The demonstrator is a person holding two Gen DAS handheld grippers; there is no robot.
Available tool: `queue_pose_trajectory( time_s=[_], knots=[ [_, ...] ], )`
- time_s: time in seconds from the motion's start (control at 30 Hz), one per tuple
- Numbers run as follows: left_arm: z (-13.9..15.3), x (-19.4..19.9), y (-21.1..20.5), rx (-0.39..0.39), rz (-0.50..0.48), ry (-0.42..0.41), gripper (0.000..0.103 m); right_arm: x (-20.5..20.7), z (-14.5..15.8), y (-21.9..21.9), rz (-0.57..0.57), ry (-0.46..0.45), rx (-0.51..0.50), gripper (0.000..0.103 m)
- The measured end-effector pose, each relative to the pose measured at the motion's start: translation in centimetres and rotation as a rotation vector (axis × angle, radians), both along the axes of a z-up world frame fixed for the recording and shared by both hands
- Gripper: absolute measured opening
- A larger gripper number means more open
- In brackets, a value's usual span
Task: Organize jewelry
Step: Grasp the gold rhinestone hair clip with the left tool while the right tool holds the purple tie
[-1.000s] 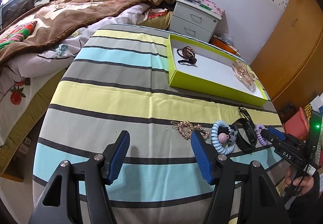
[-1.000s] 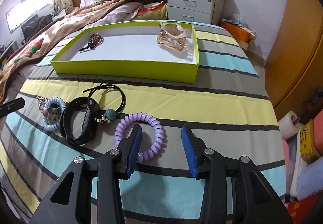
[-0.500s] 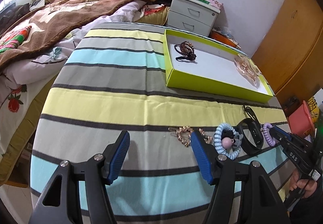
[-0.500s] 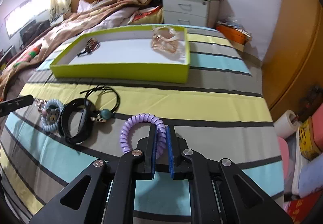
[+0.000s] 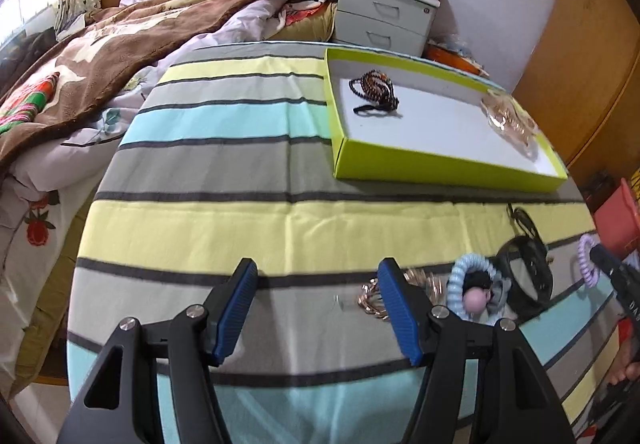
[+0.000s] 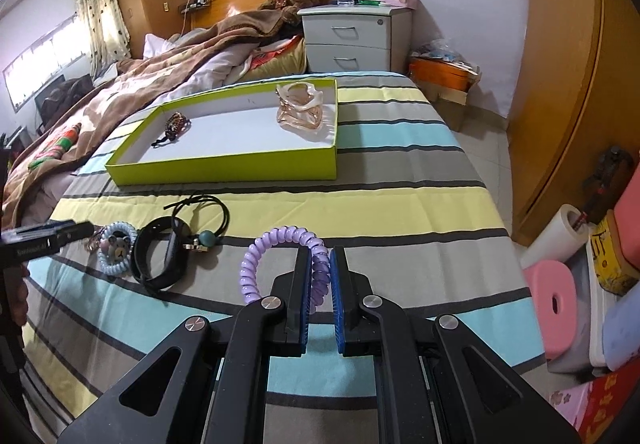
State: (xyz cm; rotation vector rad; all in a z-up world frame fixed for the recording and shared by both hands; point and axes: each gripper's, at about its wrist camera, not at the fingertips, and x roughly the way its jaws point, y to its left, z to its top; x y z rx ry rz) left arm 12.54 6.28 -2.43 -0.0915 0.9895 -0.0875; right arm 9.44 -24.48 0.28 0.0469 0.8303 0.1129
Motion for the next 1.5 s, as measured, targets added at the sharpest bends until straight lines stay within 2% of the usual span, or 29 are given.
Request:
queue_pose_trajectory(
  time_s=[0.27, 0.57, 0.8, 0.9, 1.07, 1.27, 1.33, 1.4, 1.5],
  knots=[
    [0.1, -2.8, -1.2, 0.023, -0.052, 0.003, 0.065, -0.4, 0.1, 0.3, 0.008, -0.011, 0.012, 0.01],
    [1.4, -4.2, -1.3, -0.061, -0.06, -0.033, 0.065, -0.6, -0.1, -0.1, 0.004, -0.009, 0.036, 0.01],
    [0.3, -3.9, -2.9, -0.027, -0.046, 0.009, 0.065, -0.7, -0.4, -0.5, 0.003, -0.005, 0.053, 0.01],
    [0.3, -3.8, -3.3, -0.012, -0.044, -0.002, 0.064, -0.8, -0.4, -0.6, 0.005, -0.006, 0.059, 0.01],
    [0.1, -3.1, -3.8, 0.062, -0.025, -0.014, 0.057, -0.8, -0.4, -0.6, 0.007, -0.01, 0.067, 0.01],
    [0.3, -2.8, -3.9, 0.059, -0.031, -0.02, 0.041, -0.8, -0.4, -0.7, 0.009, -0.013, 0.07, 0.01],
    [0.4, -2.7, -4.0, 0.053, -0.039, -0.021, 0.028, -0.8, -0.4, -0.6, 0.01, -0.013, 0.069, 0.01],
    [0.4, -2.7, -4.1, 0.047, -0.054, -0.022, 0.025, -0.8, -0.4, -0.6, 0.009, -0.012, 0.07, 0.01],
    [0.4, -2.8, -4.2, 0.044, -0.058, -0.026, 0.025, -0.8, -0.4, -0.6, 0.009, -0.014, 0.068, 0.01]
  ],
)
